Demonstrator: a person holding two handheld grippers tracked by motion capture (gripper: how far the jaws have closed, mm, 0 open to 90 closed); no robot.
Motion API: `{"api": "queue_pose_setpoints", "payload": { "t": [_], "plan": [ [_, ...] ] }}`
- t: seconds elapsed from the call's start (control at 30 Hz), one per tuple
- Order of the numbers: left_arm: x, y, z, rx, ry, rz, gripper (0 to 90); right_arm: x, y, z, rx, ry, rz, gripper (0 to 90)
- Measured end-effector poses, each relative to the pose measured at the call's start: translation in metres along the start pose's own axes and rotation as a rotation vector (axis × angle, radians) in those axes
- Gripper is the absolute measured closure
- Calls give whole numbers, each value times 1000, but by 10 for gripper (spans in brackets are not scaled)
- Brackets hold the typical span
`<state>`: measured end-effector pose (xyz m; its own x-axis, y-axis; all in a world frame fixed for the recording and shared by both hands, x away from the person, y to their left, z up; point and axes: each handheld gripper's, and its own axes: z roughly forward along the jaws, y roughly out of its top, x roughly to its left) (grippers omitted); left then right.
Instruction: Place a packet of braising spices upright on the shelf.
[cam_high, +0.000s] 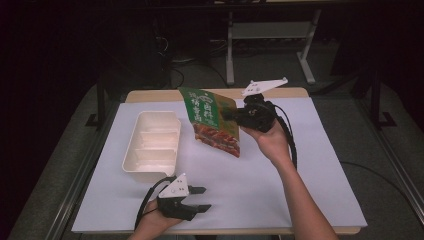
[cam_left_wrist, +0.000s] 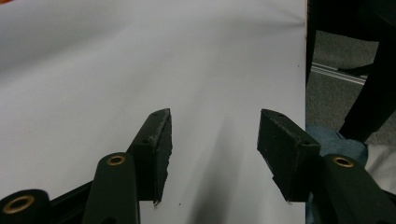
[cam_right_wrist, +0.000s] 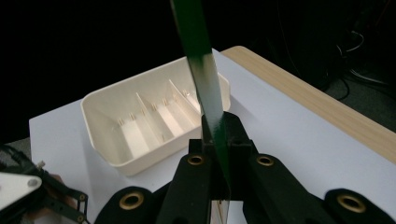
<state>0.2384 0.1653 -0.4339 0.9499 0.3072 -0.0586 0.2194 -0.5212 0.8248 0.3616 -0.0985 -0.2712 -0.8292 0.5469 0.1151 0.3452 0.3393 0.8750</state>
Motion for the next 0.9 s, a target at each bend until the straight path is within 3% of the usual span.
{"api": "queue_pose_setpoints", "payload": {
  "t": [0.57, 0.9],
  "plan": [
    [1, -2, -2, -24, -6, -9, 413, 8, 41, 46, -22, 51, -37, 897],
    [4, -5, -2, -20, -9, -20, 404, 5, 65, 73, -28, 75, -45, 897]
  ]
}}
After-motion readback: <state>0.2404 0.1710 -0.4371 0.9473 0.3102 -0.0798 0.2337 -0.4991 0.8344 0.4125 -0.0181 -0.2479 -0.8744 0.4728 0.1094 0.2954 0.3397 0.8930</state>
